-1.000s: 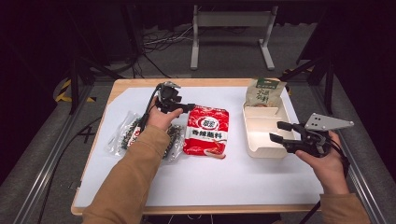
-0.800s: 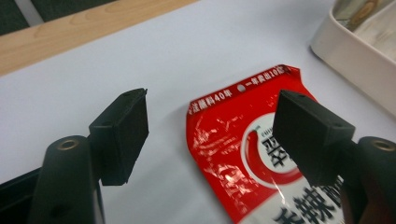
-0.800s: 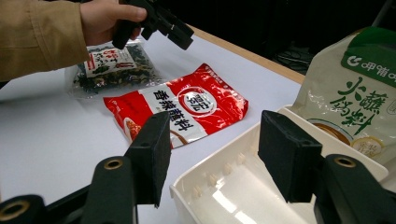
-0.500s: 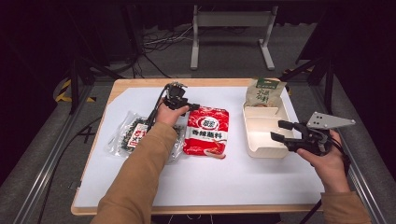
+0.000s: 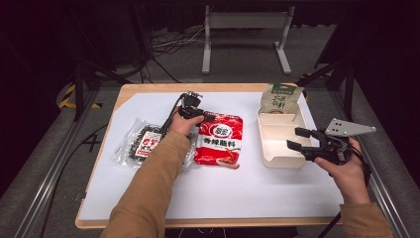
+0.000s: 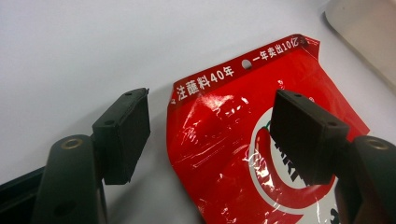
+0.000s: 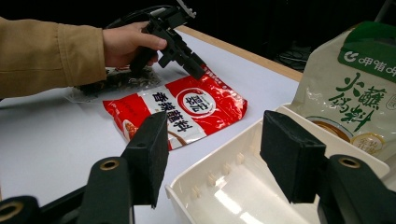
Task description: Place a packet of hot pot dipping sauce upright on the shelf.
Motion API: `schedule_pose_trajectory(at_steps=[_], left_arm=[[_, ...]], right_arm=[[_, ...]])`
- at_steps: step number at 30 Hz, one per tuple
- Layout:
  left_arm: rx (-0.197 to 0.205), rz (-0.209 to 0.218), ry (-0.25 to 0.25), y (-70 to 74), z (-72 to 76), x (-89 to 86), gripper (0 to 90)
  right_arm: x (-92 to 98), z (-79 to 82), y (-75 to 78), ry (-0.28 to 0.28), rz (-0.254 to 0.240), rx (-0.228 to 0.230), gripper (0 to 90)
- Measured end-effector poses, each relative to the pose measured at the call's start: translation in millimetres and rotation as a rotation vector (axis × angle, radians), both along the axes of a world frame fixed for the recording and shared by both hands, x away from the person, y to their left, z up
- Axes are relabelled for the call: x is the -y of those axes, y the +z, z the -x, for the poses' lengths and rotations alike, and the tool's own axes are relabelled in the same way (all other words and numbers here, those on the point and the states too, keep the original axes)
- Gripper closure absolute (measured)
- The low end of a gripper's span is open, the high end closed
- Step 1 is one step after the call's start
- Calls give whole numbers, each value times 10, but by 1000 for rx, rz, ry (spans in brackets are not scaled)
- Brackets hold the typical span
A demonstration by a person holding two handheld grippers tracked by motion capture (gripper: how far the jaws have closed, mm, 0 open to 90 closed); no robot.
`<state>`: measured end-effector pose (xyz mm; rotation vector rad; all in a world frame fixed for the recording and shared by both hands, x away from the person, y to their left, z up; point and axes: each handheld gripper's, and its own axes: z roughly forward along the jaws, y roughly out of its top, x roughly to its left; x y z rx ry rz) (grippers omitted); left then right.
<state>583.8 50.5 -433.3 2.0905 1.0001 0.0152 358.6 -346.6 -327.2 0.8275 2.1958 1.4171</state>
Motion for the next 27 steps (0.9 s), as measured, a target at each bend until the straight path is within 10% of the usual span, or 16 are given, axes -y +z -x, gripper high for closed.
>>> schedule_pose_trajectory(at_steps=[13, 27], left_arm=[[21, 1, -15, -11, 8, 34, 366], [30, -164, -23, 13, 52, 38, 859]], right_arm=[[-49, -5, -21, 15, -5, -12, 400], [-45, -14, -29, 21, -11, -18, 392]])
